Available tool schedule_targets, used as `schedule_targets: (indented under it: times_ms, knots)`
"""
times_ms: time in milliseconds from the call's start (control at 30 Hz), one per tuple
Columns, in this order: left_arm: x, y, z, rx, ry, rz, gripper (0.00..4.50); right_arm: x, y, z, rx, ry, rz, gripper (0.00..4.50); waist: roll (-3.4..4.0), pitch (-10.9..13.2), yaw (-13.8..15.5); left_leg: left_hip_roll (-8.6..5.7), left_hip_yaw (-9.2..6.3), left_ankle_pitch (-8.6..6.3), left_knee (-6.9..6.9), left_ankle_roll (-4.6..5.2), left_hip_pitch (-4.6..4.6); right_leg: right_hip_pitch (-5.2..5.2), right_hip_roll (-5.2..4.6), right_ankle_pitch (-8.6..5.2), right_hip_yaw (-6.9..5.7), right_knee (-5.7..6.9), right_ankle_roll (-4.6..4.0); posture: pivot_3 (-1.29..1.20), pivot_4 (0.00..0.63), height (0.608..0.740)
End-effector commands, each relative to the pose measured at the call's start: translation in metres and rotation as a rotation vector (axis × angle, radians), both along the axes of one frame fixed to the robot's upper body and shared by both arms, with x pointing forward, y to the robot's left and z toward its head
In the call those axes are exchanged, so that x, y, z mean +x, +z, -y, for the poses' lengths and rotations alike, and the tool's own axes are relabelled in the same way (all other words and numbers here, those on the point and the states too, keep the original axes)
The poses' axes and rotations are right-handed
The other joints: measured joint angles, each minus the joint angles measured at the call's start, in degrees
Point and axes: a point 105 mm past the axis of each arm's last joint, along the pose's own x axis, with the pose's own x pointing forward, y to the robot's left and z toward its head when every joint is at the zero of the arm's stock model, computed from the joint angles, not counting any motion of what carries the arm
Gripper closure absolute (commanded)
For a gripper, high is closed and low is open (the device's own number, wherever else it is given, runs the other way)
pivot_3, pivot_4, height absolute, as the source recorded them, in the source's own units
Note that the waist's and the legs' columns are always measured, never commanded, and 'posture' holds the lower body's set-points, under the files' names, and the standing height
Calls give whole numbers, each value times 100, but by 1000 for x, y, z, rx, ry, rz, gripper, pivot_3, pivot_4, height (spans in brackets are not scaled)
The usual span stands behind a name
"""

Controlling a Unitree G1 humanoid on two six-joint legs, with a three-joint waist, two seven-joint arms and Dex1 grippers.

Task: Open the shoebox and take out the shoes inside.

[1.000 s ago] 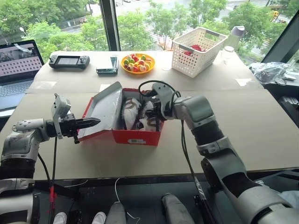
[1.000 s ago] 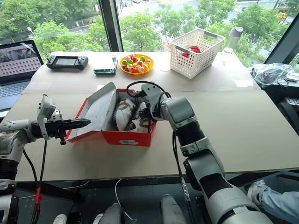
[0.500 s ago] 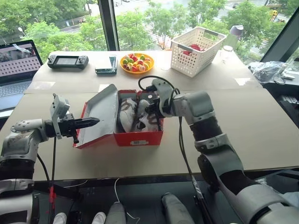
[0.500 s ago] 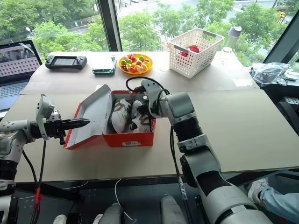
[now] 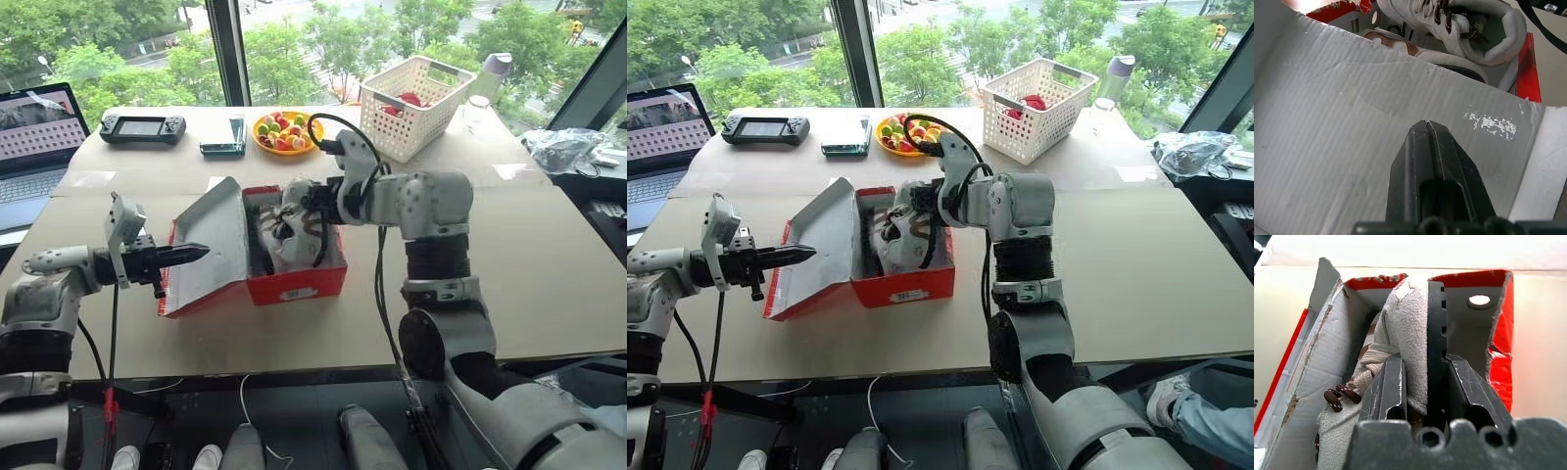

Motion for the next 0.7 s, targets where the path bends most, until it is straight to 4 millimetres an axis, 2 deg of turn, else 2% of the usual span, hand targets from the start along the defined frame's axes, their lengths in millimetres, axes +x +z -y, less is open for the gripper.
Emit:
schedule_targets:
  times_ms: [33, 200, 300, 400, 500, 633, 700]
  knots:
    - [0, 12, -4, 28, -1, 35, 4500, 1, 13, 8, 147, -48, -27, 3358, 0, 0, 1, 0, 0, 0, 1, 0, 0, 0, 0, 2, 0, 0, -4, 0, 150, 740]
    - [0, 12, -3, 33, -6, 30, 4500, -2, 46, 22, 272, -45, 14, 3358, 3, 2, 3, -1, 0, 0, 1, 0, -4, 0, -1, 6, 0, -2, -10, 0, 150, 740]
    - [1, 10, -2, 38, -7, 26, 4500, -13, 67, 23, 371, 52, 21, 3358, 3, 2, -10, 0, 0, 0, -3, 0, -1, 0, 0, 6, 0, -3, -10, 0, 150, 740]
    - [1, 10, -2, 39, -9, 25, 4500, -16, 79, 43, 447, 56, 27, 3358, 3, 2, 3, 0, 0, 0, -7, 0, -1, 0, 0, 5, 0, -3, -10, 0, 150, 740]
    - [2, 11, -1, 37, -10, 30, 4500, -4, 73, 93, 359, -102, 75, 3358, 3, 2, 44, -1, 0, 0, -2, 0, -6, 3, -2, 5, -1, -9, -9, 0, 150, 740]
    - [2, 14, 2, 32, -15, 39, 4500, 9, 49, 170, 72, -311, 158, 3358, 3, 2, 152, -7, 3, 0, -1, 0, -10, 9, -11, -13, -2, -30, 26, 0, 150, 740]
    - [2, 15, 4, 22, -17, 45, 4500, 12, 35, 212, 46, -415, 153, 3358, 5, 3, 149, -7, 7, 0, -5, 0, -10, 9, -11, -18, 0, -36, 35, 0, 150, 740]
